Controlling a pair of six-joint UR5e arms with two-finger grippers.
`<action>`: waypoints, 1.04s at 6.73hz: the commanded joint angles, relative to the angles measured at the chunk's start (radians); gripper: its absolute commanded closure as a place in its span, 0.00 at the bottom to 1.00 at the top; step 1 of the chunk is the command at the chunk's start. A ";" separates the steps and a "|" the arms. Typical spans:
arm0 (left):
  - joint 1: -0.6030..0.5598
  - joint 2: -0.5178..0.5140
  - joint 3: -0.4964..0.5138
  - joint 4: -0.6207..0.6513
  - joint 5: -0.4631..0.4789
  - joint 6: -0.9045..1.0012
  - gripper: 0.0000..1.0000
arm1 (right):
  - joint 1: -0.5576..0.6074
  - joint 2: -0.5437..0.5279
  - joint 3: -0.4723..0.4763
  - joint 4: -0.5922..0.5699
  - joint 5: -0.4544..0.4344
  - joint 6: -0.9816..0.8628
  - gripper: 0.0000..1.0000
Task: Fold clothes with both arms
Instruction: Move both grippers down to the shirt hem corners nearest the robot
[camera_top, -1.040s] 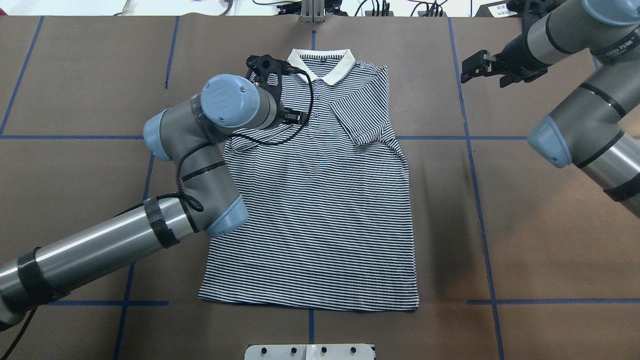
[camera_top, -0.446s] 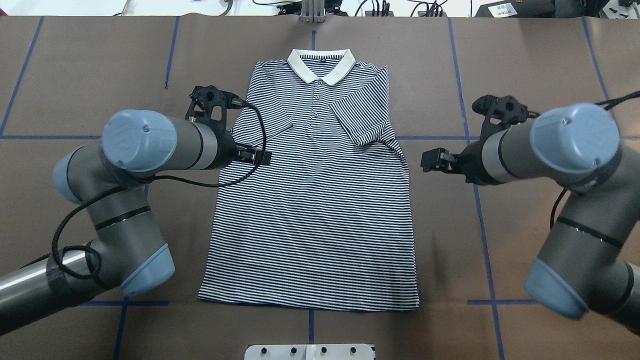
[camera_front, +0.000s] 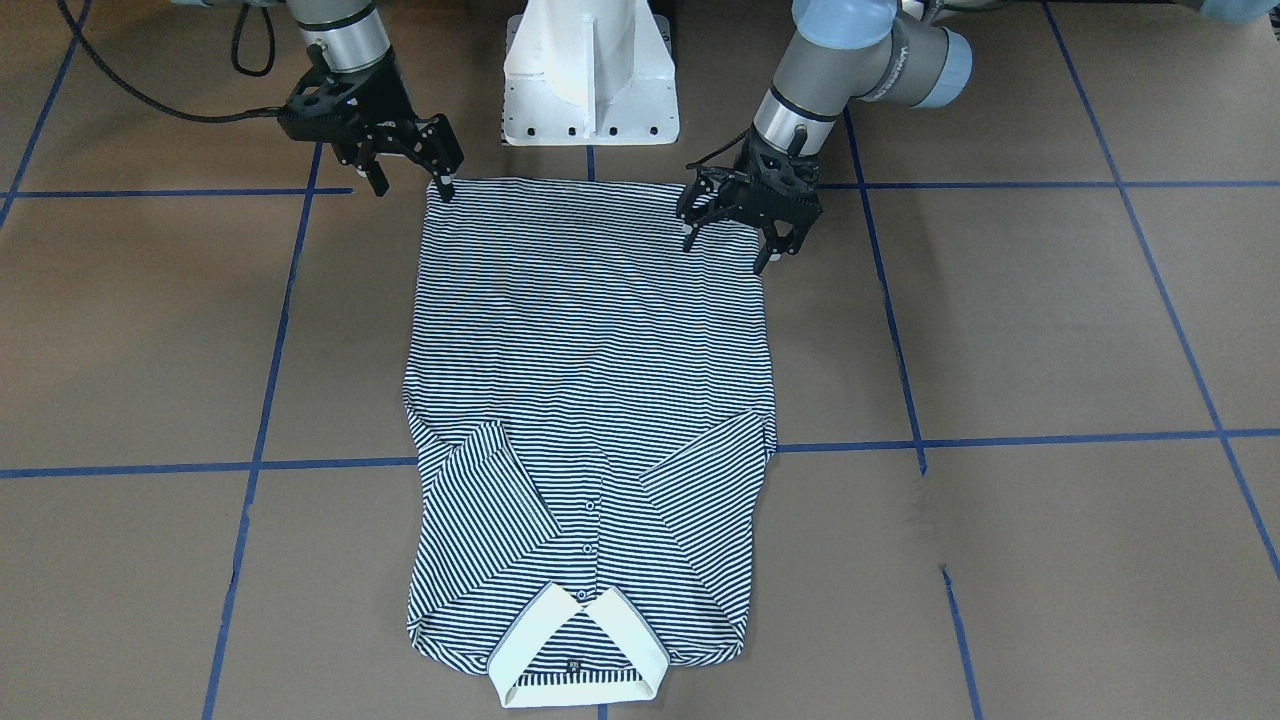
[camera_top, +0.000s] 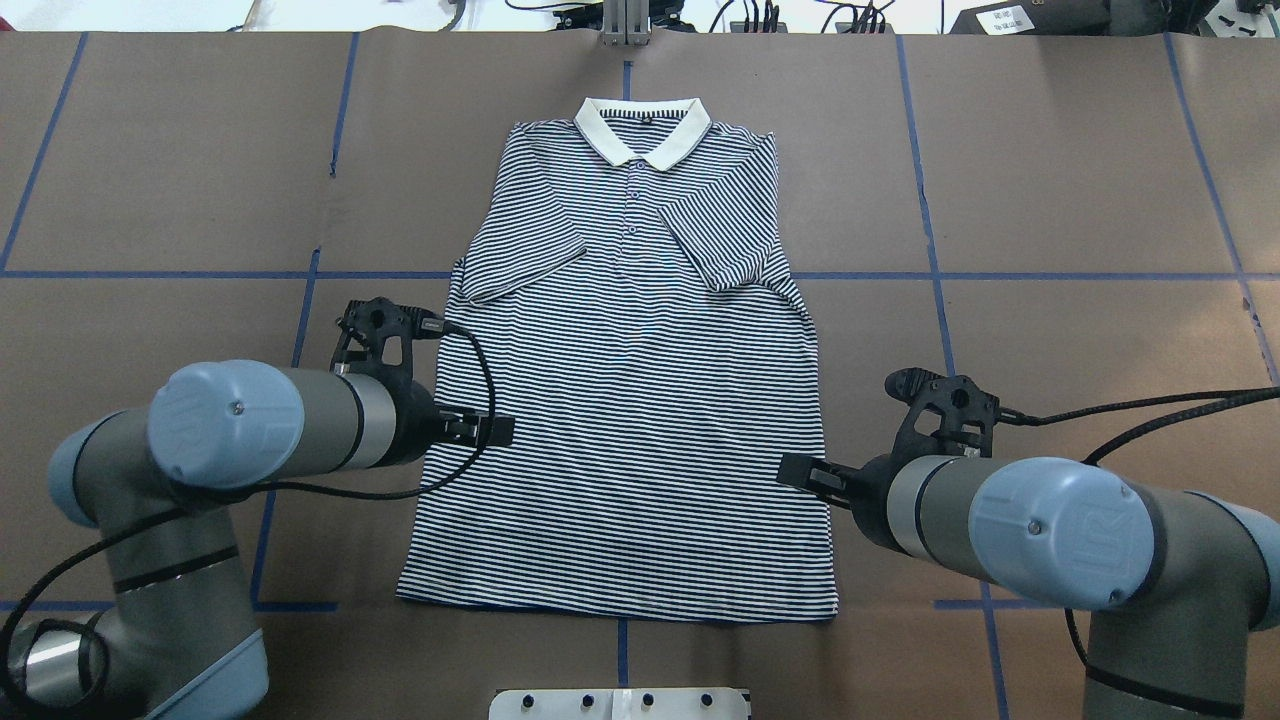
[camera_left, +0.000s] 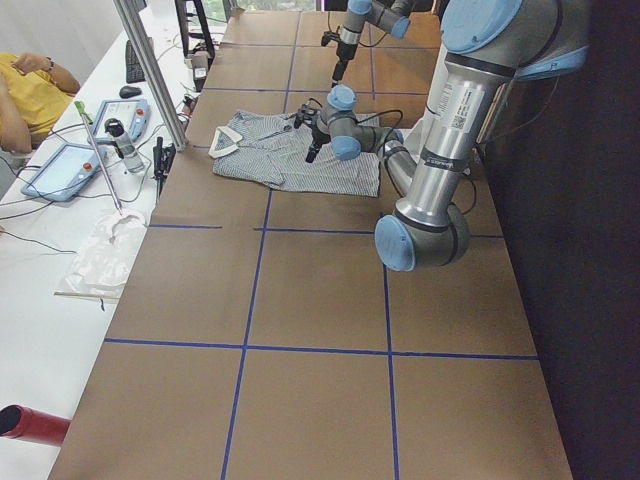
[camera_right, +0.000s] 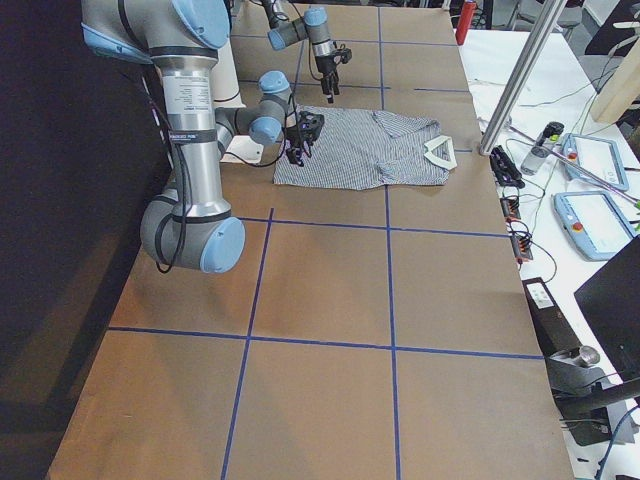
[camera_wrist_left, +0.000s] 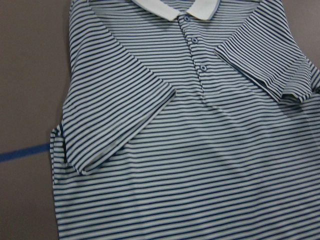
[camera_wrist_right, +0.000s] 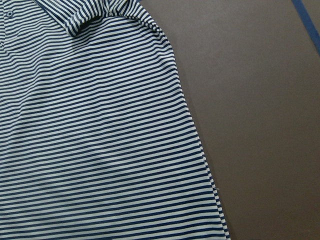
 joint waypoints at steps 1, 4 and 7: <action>0.109 0.157 -0.103 0.004 0.022 -0.155 0.27 | -0.026 -0.014 0.007 -0.001 -0.019 0.027 0.05; 0.170 0.191 -0.086 0.034 0.093 -0.176 0.32 | -0.026 -0.021 0.007 -0.001 -0.027 0.027 0.04; 0.231 0.185 -0.085 0.053 0.094 -0.248 0.40 | -0.026 -0.023 0.007 -0.001 -0.027 0.027 0.04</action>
